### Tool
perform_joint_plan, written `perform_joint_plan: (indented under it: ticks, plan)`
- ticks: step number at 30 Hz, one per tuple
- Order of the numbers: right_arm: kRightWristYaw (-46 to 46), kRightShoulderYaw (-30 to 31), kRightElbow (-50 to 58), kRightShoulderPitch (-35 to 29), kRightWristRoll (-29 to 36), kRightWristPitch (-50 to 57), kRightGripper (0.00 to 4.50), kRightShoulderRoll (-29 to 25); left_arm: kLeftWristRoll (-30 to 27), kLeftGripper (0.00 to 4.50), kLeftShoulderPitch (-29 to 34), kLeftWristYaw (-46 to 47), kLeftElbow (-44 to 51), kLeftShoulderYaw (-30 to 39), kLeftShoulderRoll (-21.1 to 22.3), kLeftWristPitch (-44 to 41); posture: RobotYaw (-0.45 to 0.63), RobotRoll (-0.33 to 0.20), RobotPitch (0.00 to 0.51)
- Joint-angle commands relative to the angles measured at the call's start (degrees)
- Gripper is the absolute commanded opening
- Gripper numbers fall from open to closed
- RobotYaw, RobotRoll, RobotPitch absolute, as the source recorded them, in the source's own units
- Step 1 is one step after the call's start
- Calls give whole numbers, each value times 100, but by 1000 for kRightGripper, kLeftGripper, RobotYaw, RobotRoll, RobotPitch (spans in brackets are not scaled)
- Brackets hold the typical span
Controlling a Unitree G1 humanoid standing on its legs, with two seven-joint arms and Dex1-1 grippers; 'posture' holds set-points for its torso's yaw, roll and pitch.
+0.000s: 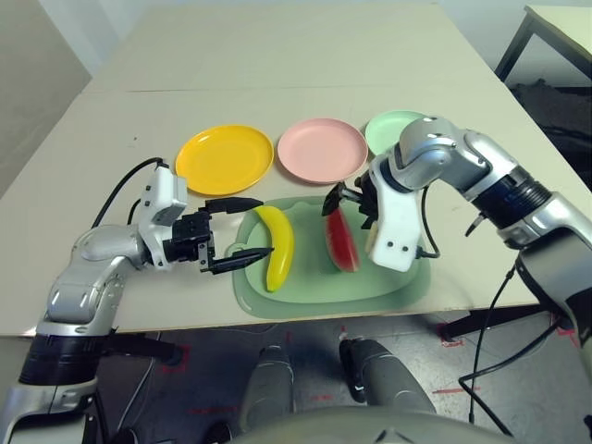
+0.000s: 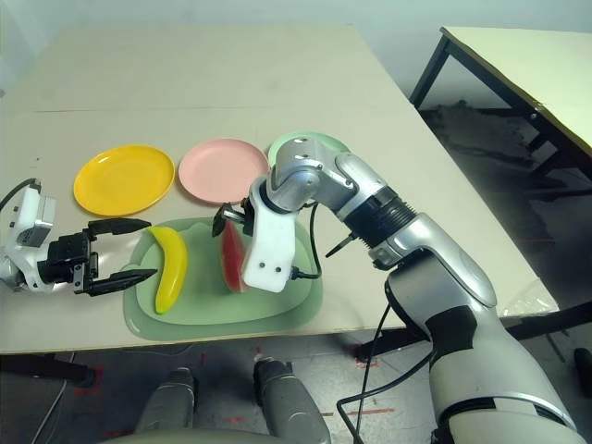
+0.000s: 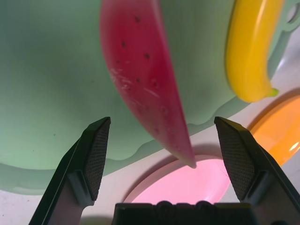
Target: Place the fruits into color-matched plates.
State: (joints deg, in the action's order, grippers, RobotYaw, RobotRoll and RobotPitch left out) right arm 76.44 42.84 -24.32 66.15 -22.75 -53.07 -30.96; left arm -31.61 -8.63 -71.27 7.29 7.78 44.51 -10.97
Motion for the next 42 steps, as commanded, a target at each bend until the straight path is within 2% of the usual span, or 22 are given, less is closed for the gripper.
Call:
perform_joint_plan:
  ticks: [1, 10, 21, 24, 29, 30, 38, 42]
  plan:
    - [-85, 128, -34, -136, -179, -121, 4468, 24, 67, 4500, 19, -15, 2, -38, 10, 28, -30, 0, 161]
    - [174, 195, 549, -514, -38, 139, 4468, -196, 45, 4500, 73, 17, 63, -13, 17, -5, -31, 0, 163]
    - [149, 172, 665, -666, -162, 438, 4468, -141, 46, 4500, 15, 34, 61, -35, 10, -21, -35, 0, 169]
    - [161, 171, 696, -689, -166, 520, 3838, -135, 31, 4500, 12, 65, 117, -35, 23, -66, -36, 0, 169]
    - [187, 157, 702, -693, -190, 659, 2204, -130, 6, 4500, -62, 145, 221, -45, 40, -193, -37, 0, 174]
    - [187, 152, 698, -688, -189, 686, 2090, -118, 3, 4500, -67, 149, 231, -43, 40, -208, -38, 0, 174]
    - [331, 103, 722, -648, -7, 872, 2090, -141, 31, 4500, -57, 130, 164, -28, 14, -181, -42, 0, 173]
    - [432, -56, 428, -304, 227, 1058, 2090, -23, 48, 4500, -5, 175, 126, -3, -15, -153, -44, 0, 171]
